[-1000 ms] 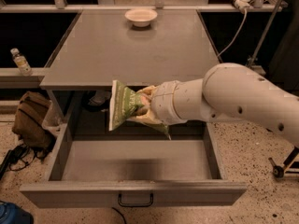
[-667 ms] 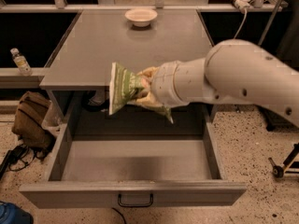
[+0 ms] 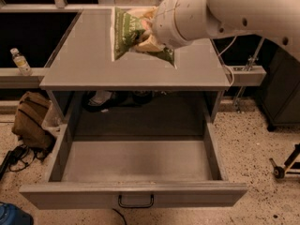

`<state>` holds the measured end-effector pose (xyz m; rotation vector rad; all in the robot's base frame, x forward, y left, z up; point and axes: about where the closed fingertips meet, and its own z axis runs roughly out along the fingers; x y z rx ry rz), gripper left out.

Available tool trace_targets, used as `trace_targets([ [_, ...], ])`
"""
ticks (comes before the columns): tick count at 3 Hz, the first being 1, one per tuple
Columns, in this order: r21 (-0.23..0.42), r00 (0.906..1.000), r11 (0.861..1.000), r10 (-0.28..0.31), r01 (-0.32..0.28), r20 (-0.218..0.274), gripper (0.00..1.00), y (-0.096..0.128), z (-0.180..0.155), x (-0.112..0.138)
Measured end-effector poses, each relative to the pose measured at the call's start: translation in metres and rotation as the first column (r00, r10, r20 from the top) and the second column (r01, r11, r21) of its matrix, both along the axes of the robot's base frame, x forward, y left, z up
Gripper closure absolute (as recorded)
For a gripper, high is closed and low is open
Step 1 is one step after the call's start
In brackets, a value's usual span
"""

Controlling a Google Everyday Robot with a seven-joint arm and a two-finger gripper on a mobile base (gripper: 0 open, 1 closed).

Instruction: Pick green jalapeno chip bag from top drawer and place on counter

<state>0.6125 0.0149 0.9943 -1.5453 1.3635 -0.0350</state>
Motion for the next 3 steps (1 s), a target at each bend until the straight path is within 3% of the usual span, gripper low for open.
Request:
trace_targets([
  [1, -0.001, 1.0000, 1.000, 0.000, 0.000, -0.001, 1.00, 0.000, -0.001, 0.000],
  [2, 0.011, 0.9995, 1.000, 0.009, -0.009, 0.030, 1.00, -0.002, -0.006, 0.029],
  [3, 0.007, 0.9989, 0.999, 0.033, -0.033, 0.033, 1.00, 0.001, -0.026, 0.077],
])
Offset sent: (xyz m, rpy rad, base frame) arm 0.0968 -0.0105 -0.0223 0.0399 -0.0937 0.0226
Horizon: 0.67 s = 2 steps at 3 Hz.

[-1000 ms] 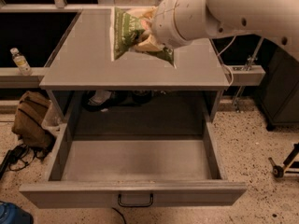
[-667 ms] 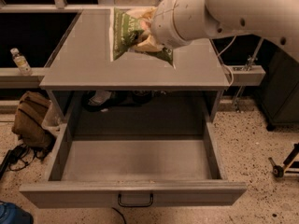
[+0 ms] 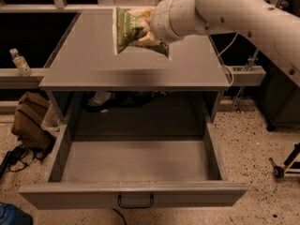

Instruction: Pick green jalapeno chip bag from top drawer and place on counter

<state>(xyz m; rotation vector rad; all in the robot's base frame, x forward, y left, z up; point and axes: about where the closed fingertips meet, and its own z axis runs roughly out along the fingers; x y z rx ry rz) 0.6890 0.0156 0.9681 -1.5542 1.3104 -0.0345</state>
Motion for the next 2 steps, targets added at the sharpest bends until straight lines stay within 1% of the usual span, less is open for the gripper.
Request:
trace_targets([
  [1, 0.000, 0.9935, 1.000, 0.004, -0.004, -0.114, 1.00, 0.003, -0.029, 0.028],
  [2, 0.011, 0.9563, 1.000, -0.014, 0.018, -0.292, 1.00, -0.001, -0.062, 0.036],
])
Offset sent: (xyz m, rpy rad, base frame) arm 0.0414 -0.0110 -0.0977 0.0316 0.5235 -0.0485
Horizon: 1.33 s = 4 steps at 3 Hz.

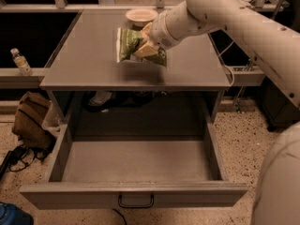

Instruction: Pick green jalapeno chip bag from top drawer and place on counter

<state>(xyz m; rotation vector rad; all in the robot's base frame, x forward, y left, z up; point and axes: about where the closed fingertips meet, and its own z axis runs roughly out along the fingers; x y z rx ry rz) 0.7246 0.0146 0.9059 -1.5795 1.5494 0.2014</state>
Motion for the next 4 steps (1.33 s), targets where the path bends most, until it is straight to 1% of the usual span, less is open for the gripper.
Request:
trace_targets([
  [1, 0.069, 0.9934, 0.997, -0.015, 0.023, -0.114, 1.00, -0.0038, -0.0419, 0.0002],
  [2, 0.071, 0.9936, 0.997, -0.018, 0.025, -0.111, 1.00, -0.0035, -0.0418, 0.0011],
  [3, 0.071, 0.9936, 0.997, -0.017, 0.025, -0.111, 0.95, -0.0034, -0.0419, 0.0011],
  [4, 0.071, 0.9936, 0.997, -0.017, 0.025, -0.111, 0.72, -0.0034, -0.0419, 0.0011],
])
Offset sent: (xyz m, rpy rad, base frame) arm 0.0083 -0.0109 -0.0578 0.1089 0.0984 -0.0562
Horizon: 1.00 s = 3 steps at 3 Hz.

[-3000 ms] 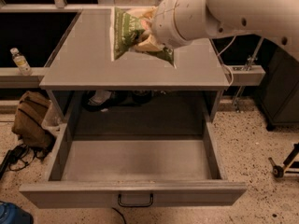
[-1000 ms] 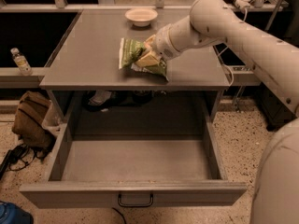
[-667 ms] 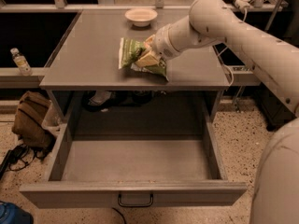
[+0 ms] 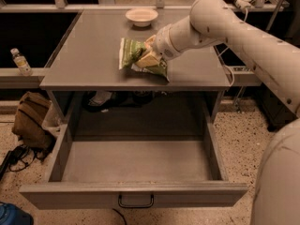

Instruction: Pick green jalapeno chip bag from top drawer and place on counter

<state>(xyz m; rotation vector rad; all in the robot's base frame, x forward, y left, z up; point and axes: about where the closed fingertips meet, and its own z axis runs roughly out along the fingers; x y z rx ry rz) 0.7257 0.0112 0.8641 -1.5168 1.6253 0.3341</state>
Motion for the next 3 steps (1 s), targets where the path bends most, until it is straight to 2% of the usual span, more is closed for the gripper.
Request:
trace_targets([
  [3, 0.000, 1.0000, 1.000, 0.000, 0.000, 0.000, 0.02, 0.0001, -0.0001, 0.0000],
])
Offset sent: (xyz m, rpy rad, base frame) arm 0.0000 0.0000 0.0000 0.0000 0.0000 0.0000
